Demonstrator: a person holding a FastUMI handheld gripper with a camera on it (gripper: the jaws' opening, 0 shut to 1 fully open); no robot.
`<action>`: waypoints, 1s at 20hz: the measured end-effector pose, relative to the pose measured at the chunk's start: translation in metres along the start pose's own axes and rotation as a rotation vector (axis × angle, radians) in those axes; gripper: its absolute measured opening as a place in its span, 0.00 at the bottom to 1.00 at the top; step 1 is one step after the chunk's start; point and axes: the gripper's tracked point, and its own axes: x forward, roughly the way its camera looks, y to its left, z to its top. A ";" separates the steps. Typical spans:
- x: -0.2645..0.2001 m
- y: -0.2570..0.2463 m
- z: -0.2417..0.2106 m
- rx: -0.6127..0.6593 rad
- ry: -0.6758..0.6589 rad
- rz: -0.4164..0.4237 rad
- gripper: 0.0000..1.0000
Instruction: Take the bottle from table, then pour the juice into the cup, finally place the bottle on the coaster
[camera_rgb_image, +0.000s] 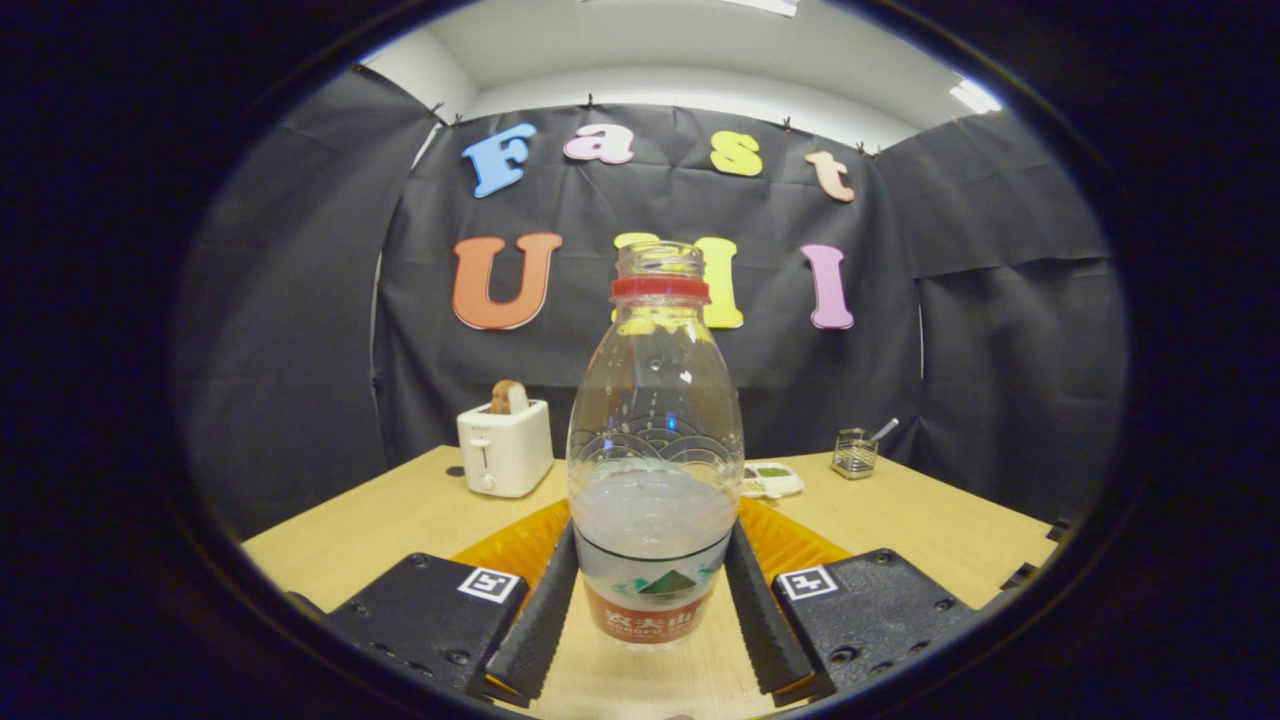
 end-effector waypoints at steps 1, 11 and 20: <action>0.011 0.001 -0.010 -0.009 0.000 -0.005 0.79; 0.068 0.004 -0.063 -0.038 -0.026 0.011 0.80; 0.069 0.009 -0.068 0.025 0.008 0.037 0.94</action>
